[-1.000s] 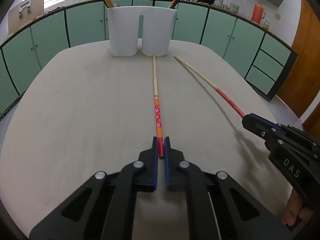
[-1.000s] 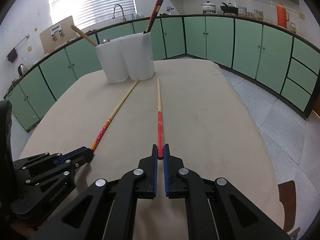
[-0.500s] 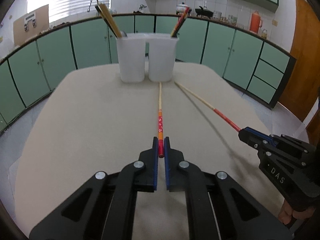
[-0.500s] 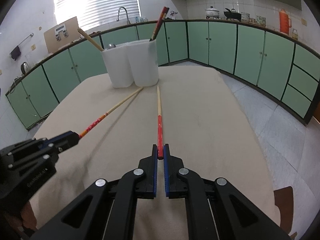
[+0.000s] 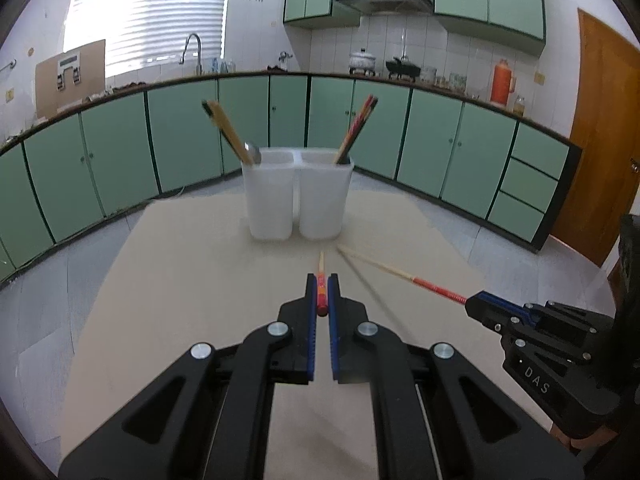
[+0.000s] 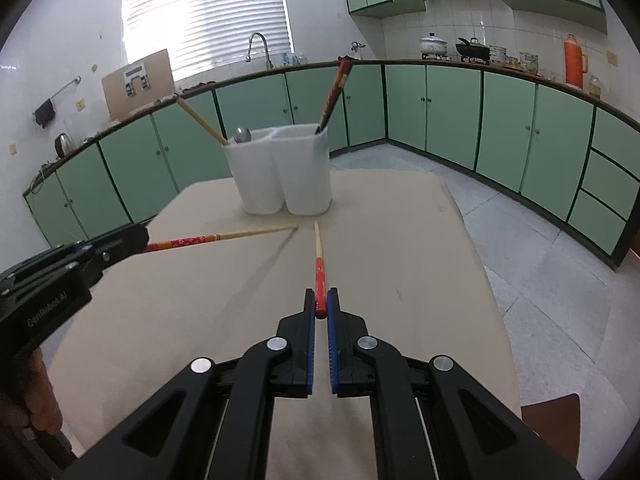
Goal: Organize utensils
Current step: 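Lift both red chopsticks and carry them up over the white holder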
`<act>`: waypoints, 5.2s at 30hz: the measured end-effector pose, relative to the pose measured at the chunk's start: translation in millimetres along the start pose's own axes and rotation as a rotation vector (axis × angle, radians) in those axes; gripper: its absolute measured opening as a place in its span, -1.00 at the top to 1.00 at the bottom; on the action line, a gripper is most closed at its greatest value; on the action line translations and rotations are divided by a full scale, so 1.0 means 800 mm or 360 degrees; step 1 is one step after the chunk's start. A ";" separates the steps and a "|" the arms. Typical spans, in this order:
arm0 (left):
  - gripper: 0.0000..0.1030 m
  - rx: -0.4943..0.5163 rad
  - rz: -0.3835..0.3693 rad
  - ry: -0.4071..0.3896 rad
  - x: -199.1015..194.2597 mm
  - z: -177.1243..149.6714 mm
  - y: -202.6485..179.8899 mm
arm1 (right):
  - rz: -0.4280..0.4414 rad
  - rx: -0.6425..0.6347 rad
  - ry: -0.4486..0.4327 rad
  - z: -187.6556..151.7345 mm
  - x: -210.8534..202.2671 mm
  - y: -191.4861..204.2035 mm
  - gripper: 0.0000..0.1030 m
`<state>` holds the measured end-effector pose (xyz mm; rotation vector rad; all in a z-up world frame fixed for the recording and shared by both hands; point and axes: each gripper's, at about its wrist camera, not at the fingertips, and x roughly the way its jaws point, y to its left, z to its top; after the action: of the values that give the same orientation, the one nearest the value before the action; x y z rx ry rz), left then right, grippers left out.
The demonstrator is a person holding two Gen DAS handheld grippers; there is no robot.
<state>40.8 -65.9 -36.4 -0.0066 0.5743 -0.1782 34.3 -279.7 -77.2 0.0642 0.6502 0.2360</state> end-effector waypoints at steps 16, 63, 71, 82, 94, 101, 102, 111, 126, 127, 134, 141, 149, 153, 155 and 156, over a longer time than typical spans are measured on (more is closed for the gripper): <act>0.92 0.0010 -0.0029 -0.0221 -0.039 0.067 -0.001 | 0.0171 -0.0049 -0.0164 0.087 -0.041 0.007 0.89; 0.35 -0.0112 0.0032 0.0294 0.051 -0.039 0.077 | 0.0254 -0.0030 -0.0181 0.114 -0.053 -0.006 0.89; 0.37 -0.0146 0.0056 0.0463 0.081 -0.095 0.080 | 0.0231 -0.0010 -0.0187 0.102 -0.060 -0.009 0.89; 0.90 -0.0163 0.0038 0.0485 0.092 -0.107 0.075 | 0.0229 -0.0008 -0.0187 0.103 -0.060 -0.008 0.89; 0.91 -0.0120 0.0026 0.0351 0.063 -0.073 0.064 | 0.0222 -0.0022 -0.0190 0.104 -0.059 -0.005 0.89; 0.91 -0.0091 0.0027 0.0170 0.021 -0.029 0.060 | 0.0213 -0.0041 -0.0207 0.105 -0.061 -0.001 0.89; 0.91 -0.0080 0.0027 0.0138 0.013 -0.021 0.059 | 0.0212 -0.0043 -0.0209 0.105 -0.062 -0.001 0.89; 0.91 -0.0038 -0.0008 -0.0033 -0.029 0.025 0.047 | 0.0227 -0.0058 -0.0214 0.107 -0.062 0.000 0.89; 0.91 -0.0049 -0.0095 -0.0160 -0.064 0.062 0.040 | 0.0244 -0.0081 -0.0261 0.118 -0.069 0.002 0.89; 0.91 -0.0050 -0.0098 -0.0168 -0.067 0.064 0.039 | 0.0248 -0.0086 -0.0268 0.121 -0.069 0.004 0.89; 0.91 -0.0010 -0.0081 -0.0234 -0.081 0.087 0.036 | 0.0267 -0.0126 -0.0320 0.136 -0.076 0.011 0.89; 0.91 0.0011 -0.0056 -0.0320 -0.099 0.110 0.036 | 0.0286 -0.0160 -0.0403 0.167 -0.090 0.017 0.89; 0.91 0.0081 -0.0011 -0.0442 -0.119 0.152 0.034 | 0.0280 -0.0218 -0.0533 0.226 -0.101 0.028 0.89; 0.91 0.0087 -0.0009 -0.0461 -0.111 0.182 0.037 | 0.0275 -0.0230 -0.0563 0.264 -0.092 0.032 0.89; 0.91 0.0091 -0.0012 -0.0464 -0.104 0.199 0.040 | 0.0262 -0.0236 -0.0563 0.284 -0.083 0.034 0.89; 0.91 0.0097 -0.0013 -0.0461 -0.101 0.206 0.041 | 0.0258 -0.0239 -0.0564 0.291 -0.079 0.035 0.89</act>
<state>69.0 -26.9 143.4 0.0240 0.2795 -0.1988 120.9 -264.6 148.8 0.0136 0.2733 0.4182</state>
